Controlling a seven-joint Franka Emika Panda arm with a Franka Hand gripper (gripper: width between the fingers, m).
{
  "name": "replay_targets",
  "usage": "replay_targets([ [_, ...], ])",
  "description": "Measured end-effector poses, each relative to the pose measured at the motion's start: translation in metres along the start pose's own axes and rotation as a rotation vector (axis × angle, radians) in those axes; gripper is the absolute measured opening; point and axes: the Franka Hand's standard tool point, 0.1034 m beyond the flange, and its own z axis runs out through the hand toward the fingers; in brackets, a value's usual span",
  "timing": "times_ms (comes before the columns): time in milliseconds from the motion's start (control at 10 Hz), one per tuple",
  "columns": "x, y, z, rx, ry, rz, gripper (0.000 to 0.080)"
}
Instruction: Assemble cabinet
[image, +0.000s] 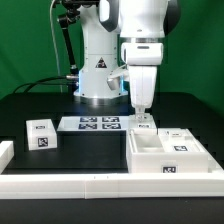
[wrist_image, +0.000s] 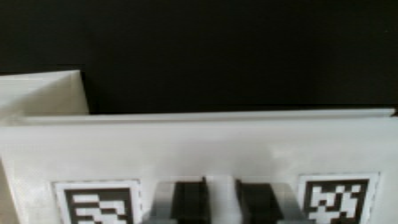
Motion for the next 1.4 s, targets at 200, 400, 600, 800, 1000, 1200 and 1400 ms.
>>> replay_targets([
  [200,0.0,0.005,-0.002,0.002,-0.004,-0.001,0.0071],
  [400,0.0,0.006,-0.001,0.013,-0.009,-0.001,0.0071],
  [600,-0.002,0.008,0.0,0.015,-0.01,-0.02,0.0071],
  [800,-0.005,0.007,0.001,0.01,-0.006,-0.035,0.0071],
  [1000,-0.005,0.008,0.001,0.01,-0.006,-0.035,0.0071],
  [1200,-0.004,0.011,0.001,0.009,-0.006,-0.048,0.0071],
  [1400,-0.002,0.02,0.0,0.008,-0.007,-0.048,0.0071],
])
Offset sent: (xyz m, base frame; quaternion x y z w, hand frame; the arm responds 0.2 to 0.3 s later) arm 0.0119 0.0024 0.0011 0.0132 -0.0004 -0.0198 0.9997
